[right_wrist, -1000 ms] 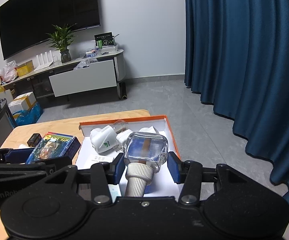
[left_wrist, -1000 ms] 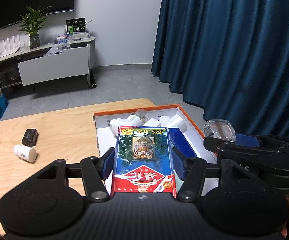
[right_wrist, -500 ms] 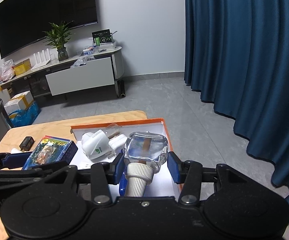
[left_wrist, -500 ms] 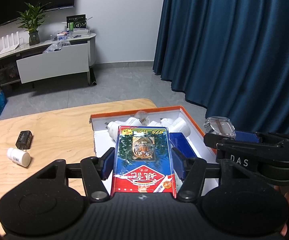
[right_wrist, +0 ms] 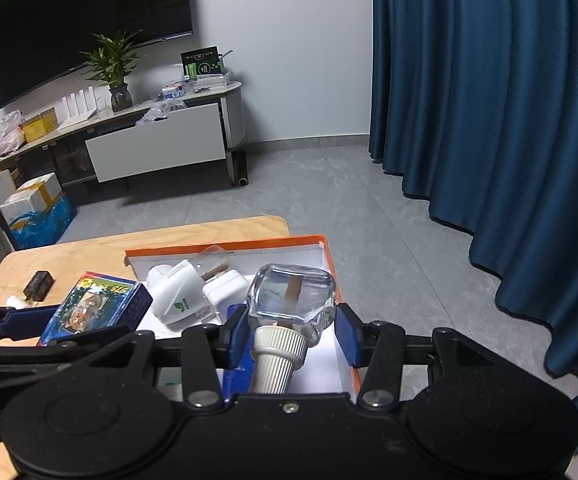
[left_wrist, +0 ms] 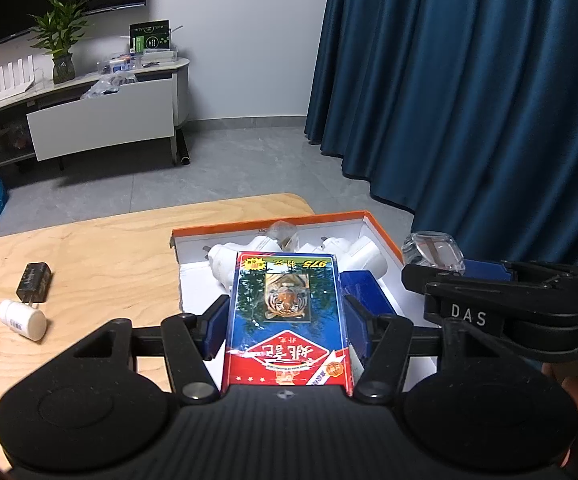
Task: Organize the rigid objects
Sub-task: 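Lower the card pack and glass bottle into the white box and open both grippers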
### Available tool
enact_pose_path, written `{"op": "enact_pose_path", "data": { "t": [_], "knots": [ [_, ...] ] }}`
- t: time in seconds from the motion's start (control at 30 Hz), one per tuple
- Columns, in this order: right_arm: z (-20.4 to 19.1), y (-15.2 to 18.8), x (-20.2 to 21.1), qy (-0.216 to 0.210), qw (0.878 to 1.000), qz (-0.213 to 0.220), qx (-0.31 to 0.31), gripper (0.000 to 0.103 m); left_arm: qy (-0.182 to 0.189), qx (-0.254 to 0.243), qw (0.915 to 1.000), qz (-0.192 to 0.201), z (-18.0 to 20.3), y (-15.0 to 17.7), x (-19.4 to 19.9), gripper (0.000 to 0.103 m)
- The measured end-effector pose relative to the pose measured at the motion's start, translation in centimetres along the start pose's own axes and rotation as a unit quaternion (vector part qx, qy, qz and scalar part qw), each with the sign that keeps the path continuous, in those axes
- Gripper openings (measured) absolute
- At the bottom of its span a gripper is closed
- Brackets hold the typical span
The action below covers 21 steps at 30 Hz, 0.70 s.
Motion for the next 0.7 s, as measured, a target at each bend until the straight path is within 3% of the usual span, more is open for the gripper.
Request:
{"op": "enact_pose_path", "data": {
  "t": [0.33,0.37,0.7],
  "knots": [
    [1.2,-0.5,-2.0,0.004,1.000,-0.007,-0.001,0.058,0.008,-0.001,0.9999,-0.006,0.3,-0.3,-1.3,0.060],
    [1.3,-0.5,-2.0,0.002,1.000,-0.004,-0.002,0.062,0.008,-0.002,0.9999,-0.007,0.3,-0.2,-1.4,0.060],
    [2.1,-0.7,-0.5,0.007,1.000,0.020,-0.008,0.062,0.020,0.002,0.9997,-0.017,0.8,-0.3,-2.6,0.060]
  ]
}}
Point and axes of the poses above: each gripper's, at about its wrist camera, not at the fingertips, and x roughly against the way its jaws point, z to its right, y to its underside, the point moved 2 cm from there along -x, roughly the way its jaws point, and after that the axes turned 11 degrees about -y, right-handed, at the moved point
